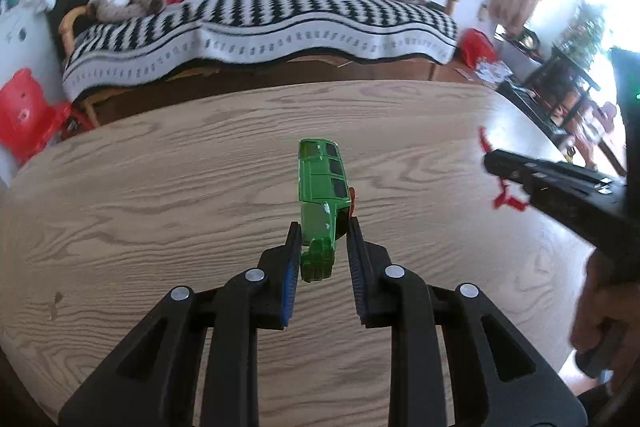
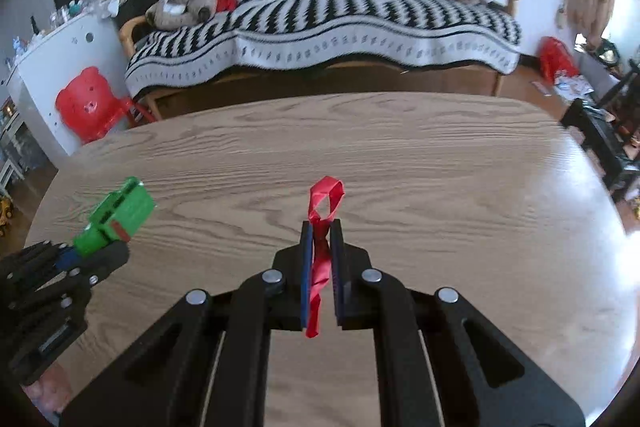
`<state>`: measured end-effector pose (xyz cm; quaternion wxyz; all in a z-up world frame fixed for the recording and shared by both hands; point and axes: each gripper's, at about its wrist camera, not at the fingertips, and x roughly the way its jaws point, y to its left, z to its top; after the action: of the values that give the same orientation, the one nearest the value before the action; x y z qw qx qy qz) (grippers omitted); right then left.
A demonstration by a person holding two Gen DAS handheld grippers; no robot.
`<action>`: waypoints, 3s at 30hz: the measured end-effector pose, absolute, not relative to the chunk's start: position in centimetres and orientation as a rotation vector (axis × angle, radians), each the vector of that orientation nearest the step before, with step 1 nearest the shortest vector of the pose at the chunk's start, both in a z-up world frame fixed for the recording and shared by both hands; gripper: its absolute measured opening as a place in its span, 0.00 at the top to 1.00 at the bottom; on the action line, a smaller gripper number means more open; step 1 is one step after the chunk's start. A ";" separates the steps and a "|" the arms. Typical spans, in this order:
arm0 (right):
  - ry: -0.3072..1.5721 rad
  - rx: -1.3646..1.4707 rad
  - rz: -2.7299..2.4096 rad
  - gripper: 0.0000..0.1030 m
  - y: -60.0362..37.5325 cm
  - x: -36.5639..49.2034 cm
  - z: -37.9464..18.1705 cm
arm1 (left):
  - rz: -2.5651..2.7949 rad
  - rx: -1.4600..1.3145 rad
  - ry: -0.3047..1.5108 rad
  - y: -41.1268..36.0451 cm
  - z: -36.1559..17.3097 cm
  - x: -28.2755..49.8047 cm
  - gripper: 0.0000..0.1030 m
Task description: Collect trash
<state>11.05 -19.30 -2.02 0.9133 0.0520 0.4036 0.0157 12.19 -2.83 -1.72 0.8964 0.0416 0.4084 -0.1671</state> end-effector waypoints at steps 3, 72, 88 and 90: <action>0.802 0.100 -0.013 0.91 -22.5 7.6 -0.4 | -0.382 0.109 0.834 -5.3 -1.4 11.2 0.78; 0.828 0.662 -0.593 0.35 -65.6 -26.7 -8.5 | -1.157 0.302 0.971 -51.8 -9.1 -8.5 0.43; 0.764 0.462 -0.469 0.10 -56.7 -19.5 -2.9 | -0.824 0.221 0.847 -37.2 -2.9 -1.0 0.10; 0.761 0.421 -0.427 0.09 -54.5 -17.6 -2.3 | -0.725 0.223 0.832 -33.5 -2.1 0.5 0.10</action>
<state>-17.64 -54.51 -2.32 0.8850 0.2021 0.3658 -0.2053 0.48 -33.54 -2.08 0.8457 0.1055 0.3942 -0.3439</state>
